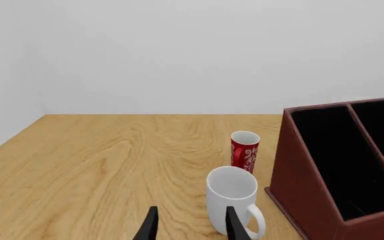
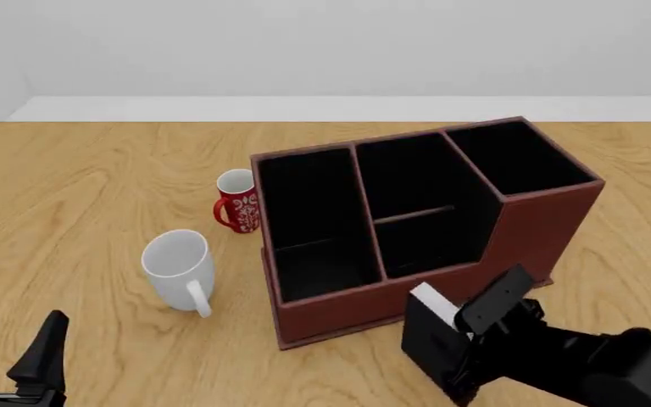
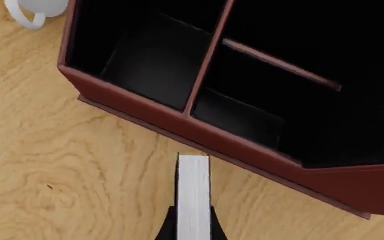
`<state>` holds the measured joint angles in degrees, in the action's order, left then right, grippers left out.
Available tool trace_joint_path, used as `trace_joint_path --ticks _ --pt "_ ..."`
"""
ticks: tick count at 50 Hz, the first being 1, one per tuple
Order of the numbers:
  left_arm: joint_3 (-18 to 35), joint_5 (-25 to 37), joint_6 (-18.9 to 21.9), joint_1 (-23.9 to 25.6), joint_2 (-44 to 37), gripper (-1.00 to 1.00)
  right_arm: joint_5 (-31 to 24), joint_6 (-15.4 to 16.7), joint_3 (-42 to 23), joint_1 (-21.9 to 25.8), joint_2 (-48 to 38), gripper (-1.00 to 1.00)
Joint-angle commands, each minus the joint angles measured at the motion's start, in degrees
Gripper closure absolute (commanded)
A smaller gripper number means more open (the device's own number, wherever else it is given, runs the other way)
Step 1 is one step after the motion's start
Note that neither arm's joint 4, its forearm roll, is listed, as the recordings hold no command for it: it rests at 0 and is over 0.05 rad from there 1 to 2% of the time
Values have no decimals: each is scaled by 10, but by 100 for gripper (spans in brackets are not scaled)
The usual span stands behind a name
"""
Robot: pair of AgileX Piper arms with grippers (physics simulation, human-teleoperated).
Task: Pick up the book and place it in the right compartment of the caddy.
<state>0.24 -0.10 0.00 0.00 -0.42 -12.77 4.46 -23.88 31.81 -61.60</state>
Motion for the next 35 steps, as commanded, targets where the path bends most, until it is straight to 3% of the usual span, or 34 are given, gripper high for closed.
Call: trace_joint_path --ticks 1,11,27,30,31,35 --pt "0 0 0 0 0 -100 -86 -22 -10 6 39 100" --pt "0 0 0 0 0 -100 -177 -27 -42 -2 103 100" --pt "0 0 0 0 0 -100 -261 -43 -101 -12 153 100" --pt "0 0 0 0 0 -100 -282 -49 -119 -17 164 100" --pt "0 0 0 0 0 -100 -320 -48 -156 -32 183 100" --pt "0 0 0 0 0 -100 -336 -47 -178 -39 192 100"
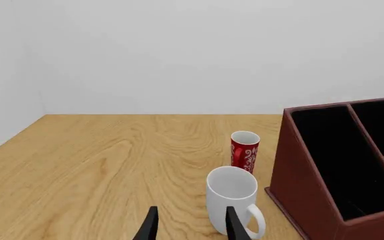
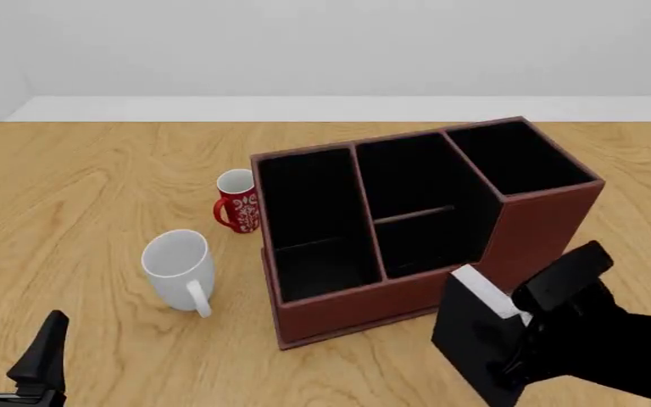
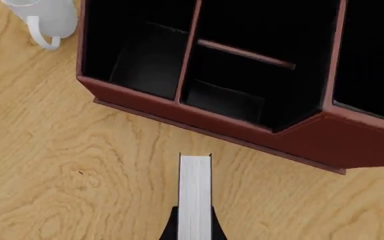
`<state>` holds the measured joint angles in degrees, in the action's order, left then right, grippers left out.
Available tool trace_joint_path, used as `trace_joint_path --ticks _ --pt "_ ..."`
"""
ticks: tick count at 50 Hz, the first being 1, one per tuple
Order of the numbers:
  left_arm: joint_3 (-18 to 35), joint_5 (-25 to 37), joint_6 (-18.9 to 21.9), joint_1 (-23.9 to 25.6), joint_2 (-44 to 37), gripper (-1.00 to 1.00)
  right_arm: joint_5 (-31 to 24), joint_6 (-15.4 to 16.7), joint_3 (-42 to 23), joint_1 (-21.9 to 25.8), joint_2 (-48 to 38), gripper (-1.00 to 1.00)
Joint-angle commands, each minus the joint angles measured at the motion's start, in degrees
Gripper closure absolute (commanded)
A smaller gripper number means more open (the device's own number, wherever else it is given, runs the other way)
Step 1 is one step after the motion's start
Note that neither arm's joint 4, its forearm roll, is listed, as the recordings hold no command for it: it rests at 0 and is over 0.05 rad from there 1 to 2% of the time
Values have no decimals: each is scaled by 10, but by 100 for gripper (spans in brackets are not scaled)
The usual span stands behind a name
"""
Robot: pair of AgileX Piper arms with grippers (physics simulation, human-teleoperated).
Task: Pick up the book and place it in the right compartment of the caddy.
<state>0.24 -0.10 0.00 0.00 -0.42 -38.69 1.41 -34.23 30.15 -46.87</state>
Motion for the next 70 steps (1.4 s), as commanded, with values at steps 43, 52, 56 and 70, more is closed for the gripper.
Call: trace_joint_path --ticks 43,52,56,70 --pt "0 0 0 0 0 -100 -271 124 -487 -165 -54 100" --pt "0 0 0 0 0 -100 -282 135 -560 -178 -106 100" --pt "0 0 0 0 0 -100 -285 145 -581 -182 -125 100" --pt "0 0 0 0 0 -100 -279 173 -660 -211 -221 100"
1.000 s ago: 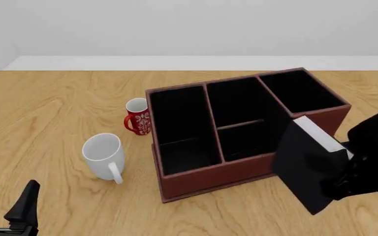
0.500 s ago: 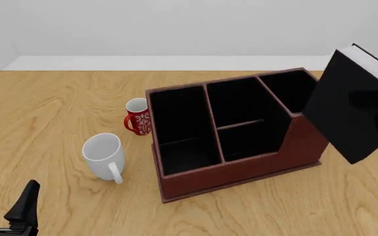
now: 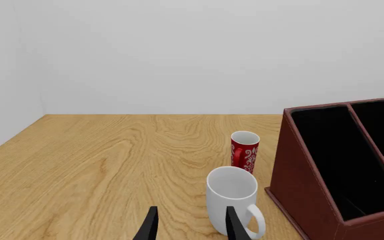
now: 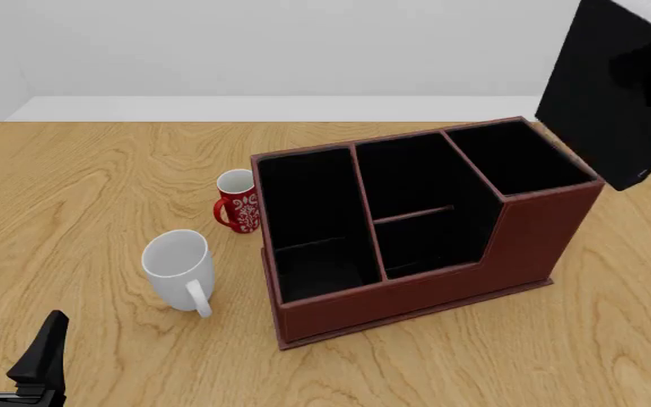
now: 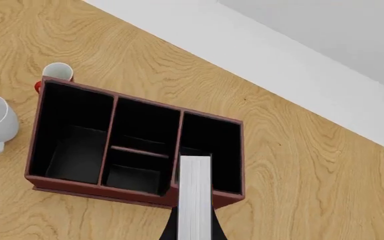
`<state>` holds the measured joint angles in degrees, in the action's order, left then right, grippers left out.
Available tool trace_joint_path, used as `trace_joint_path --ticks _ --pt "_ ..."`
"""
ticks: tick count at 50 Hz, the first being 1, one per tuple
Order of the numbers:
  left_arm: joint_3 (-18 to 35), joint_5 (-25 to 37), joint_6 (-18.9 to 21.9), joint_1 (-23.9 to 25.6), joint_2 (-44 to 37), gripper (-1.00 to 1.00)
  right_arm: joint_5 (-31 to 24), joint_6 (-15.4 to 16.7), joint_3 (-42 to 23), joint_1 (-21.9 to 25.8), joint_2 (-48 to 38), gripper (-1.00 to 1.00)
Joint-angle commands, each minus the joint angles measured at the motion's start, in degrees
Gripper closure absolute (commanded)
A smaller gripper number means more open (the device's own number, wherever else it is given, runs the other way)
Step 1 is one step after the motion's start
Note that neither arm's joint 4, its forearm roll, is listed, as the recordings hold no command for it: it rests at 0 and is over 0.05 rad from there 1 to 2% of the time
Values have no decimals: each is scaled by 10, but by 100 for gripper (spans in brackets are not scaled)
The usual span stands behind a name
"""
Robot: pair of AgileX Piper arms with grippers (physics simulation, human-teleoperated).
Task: Pick up the book and place it in the right compartment of the caddy.
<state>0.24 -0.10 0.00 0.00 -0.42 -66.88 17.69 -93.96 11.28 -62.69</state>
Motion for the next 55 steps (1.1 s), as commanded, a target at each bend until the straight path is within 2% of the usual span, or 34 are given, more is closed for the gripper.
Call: trace_joint_path --ticks 1,2,4,9,29,38,40,41,42,43,55 --pt "0 0 0 0 0 -100 2 5 -73 -21 -70 100" --pt "0 0 0 0 0 -100 8 17 -88 -34 -92 100" --pt "0 0 0 0 0 -100 5 8 -101 -29 -102 100" --pt "0 0 0 0 0 -100 17 18 -103 -35 -120 100" --pt "0 0 0 0 0 -100 70 2 -104 -52 -174 100" --pt "0 0 0 0 0 -100 96 -9 -85 -58 -183 100" --pt "0 0 0 0 0 -100 102 -3 -77 -62 -183 100" --pt "0 0 0 0 0 -100 105 -14 -77 -60 -184 100" --pt "0 0 0 0 0 -100 111 -7 -67 -62 -184 100" --pt "0 0 0 0 0 -100 114 -15 -66 -61 -185 100" --pt "0 0 0 0 0 -100 150 -19 -41 -69 -203 100"
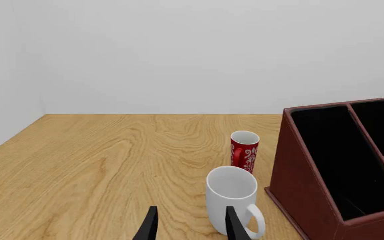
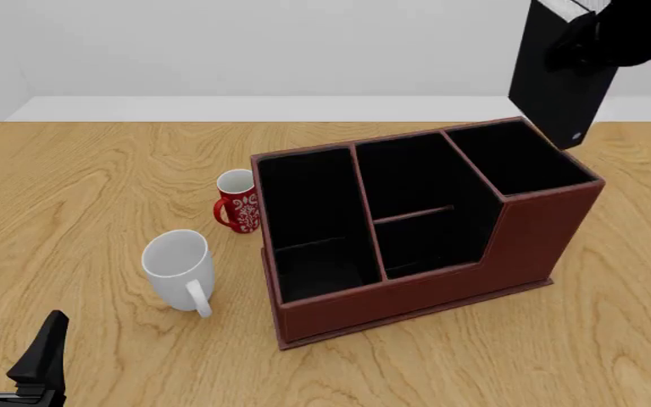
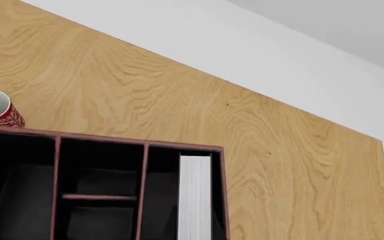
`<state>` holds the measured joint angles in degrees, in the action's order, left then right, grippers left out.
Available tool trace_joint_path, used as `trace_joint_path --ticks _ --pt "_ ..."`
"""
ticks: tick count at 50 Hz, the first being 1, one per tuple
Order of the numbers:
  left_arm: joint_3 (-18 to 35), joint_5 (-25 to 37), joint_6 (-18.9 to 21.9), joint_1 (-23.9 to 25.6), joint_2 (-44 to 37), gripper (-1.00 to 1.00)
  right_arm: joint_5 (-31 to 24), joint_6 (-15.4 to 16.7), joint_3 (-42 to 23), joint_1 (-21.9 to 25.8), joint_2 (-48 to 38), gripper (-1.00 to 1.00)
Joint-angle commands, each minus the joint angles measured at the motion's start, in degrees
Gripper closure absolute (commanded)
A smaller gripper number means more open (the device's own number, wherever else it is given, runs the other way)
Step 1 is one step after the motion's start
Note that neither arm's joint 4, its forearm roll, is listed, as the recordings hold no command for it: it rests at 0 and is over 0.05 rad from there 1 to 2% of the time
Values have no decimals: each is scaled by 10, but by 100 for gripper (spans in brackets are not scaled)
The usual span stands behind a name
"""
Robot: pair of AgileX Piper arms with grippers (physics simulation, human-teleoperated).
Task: Pick up the book and place it in the right compartment of the caddy.
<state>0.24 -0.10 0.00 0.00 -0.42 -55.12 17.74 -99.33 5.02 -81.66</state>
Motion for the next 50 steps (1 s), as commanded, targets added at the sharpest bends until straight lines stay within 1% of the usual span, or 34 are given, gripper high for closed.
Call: trace_joint_path --ticks 1,4,15,16,17,18,19,21,22,24,25,29,30,31,32,33,36,37,38,40,49,50 --pt "0 0 0 0 0 -100 34 -21 13 -6 -14 100" --pt "0 0 0 0 0 -100 40 -25 15 -7 -20 100" --pt "0 0 0 0 0 -100 73 -21 52 -10 -31 100" --pt "0 0 0 0 0 -100 76 -26 55 -9 -33 100" --pt "0 0 0 0 0 -100 78 -23 58 -10 -33 100" --pt "0 0 0 0 0 -100 81 -29 61 -10 -35 100" --pt "0 0 0 0 0 -100 85 -25 67 -11 -35 100" --pt "0 0 0 0 0 -100 88 -30 72 -9 -36 100" --pt "0 0 0 0 0 -100 91 -27 73 -12 -38 100" --pt "0 0 0 0 0 -100 93 -38 74 -9 -38 100" --pt "0 0 0 0 0 -100 97 -31 81 -11 -38 100" --pt "0 0 0 0 0 -100 103 -38 86 -11 -40 100" --pt "0 0 0 0 0 -100 106 -38 93 -10 -41 100" --pt "0 0 0 0 0 -100 108 -16 100 -19 -45 100" --pt "0 0 0 0 0 -100 112 -34 102 -15 -43 100" --pt "0 0 0 0 0 -100 116 -28 109 -16 -44 100" --pt "0 0 0 0 0 -100 121 -34 115 -15 -46 100" --pt "0 0 0 0 0 -100 124 -30 118 -17 -47 100" --pt "0 0 0 0 0 -100 126 -35 121 -15 -47 100" --pt "0 0 0 0 0 -100 130 -32 125 -18 -49 100" --pt "0 0 0 0 0 -100 151 -46 146 -20 -60 100" --pt "0 0 0 0 0 -100 156 -44 155 -19 -61 100"
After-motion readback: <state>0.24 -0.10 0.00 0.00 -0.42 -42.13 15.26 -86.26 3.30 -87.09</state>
